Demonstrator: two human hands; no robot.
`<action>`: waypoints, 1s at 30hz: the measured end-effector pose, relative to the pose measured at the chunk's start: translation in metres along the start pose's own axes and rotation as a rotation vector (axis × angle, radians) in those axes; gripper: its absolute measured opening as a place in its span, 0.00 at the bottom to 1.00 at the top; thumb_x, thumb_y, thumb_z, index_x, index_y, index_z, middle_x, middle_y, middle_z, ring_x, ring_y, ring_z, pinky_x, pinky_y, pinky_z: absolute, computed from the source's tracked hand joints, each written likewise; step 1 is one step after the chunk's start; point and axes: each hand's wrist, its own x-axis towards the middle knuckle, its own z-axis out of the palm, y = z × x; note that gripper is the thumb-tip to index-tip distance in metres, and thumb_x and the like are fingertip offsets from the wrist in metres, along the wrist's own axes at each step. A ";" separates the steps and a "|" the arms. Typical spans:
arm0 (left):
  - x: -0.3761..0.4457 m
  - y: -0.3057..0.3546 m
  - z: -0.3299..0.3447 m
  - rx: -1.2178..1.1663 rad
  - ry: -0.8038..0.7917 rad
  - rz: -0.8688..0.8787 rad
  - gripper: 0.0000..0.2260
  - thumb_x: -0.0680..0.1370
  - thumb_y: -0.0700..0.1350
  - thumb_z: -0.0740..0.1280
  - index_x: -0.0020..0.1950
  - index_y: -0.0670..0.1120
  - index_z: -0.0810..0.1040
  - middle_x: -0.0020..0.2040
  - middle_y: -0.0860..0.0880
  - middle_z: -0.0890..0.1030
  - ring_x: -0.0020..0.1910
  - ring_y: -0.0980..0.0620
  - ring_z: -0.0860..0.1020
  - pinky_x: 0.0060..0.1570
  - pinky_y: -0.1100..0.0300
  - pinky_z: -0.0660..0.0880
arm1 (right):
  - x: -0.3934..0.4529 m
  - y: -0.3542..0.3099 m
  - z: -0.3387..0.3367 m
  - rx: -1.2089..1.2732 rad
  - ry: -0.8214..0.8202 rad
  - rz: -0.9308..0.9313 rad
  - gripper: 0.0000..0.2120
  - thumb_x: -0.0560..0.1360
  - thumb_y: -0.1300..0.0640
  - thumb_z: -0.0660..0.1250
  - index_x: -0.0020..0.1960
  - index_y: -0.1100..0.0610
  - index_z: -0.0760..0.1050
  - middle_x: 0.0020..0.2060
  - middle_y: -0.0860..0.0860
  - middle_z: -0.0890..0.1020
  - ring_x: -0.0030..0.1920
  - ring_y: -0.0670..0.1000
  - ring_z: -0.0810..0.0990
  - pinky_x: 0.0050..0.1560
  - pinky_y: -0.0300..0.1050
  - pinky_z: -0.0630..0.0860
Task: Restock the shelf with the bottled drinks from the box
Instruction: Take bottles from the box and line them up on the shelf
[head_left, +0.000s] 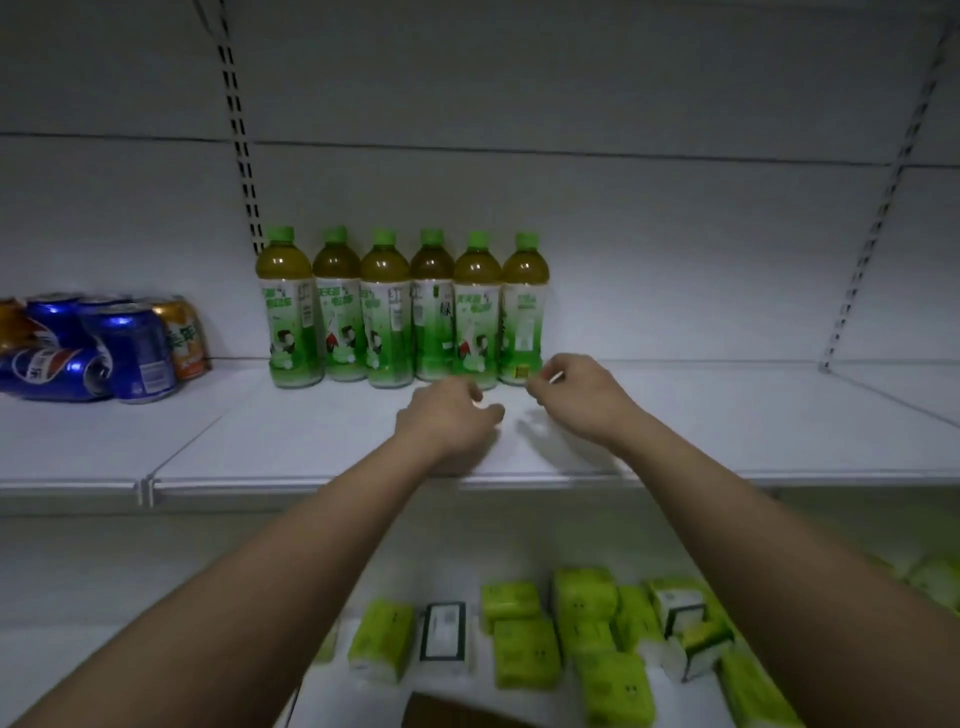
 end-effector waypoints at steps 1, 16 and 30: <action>-0.018 -0.001 -0.004 -0.048 0.007 0.023 0.18 0.73 0.58 0.66 0.58 0.50 0.78 0.57 0.47 0.81 0.56 0.45 0.78 0.58 0.51 0.75 | -0.017 -0.002 -0.001 0.034 0.009 -0.018 0.09 0.75 0.51 0.64 0.47 0.56 0.78 0.44 0.53 0.82 0.44 0.53 0.78 0.43 0.42 0.70; -0.217 -0.148 0.138 -0.257 -0.067 -0.187 0.04 0.74 0.42 0.66 0.47 0.48 0.79 0.46 0.49 0.82 0.45 0.48 0.79 0.47 0.57 0.73 | -0.191 0.115 0.158 0.214 -0.183 0.266 0.03 0.73 0.56 0.65 0.42 0.52 0.77 0.34 0.48 0.77 0.33 0.47 0.74 0.35 0.40 0.69; -0.349 -0.247 0.274 -0.361 -0.676 -0.800 0.15 0.80 0.44 0.61 0.67 0.41 0.72 0.59 0.43 0.77 0.60 0.41 0.75 0.56 0.51 0.73 | -0.353 0.278 0.253 0.173 -0.519 1.050 0.11 0.78 0.52 0.61 0.56 0.56 0.76 0.46 0.54 0.80 0.48 0.56 0.79 0.56 0.58 0.78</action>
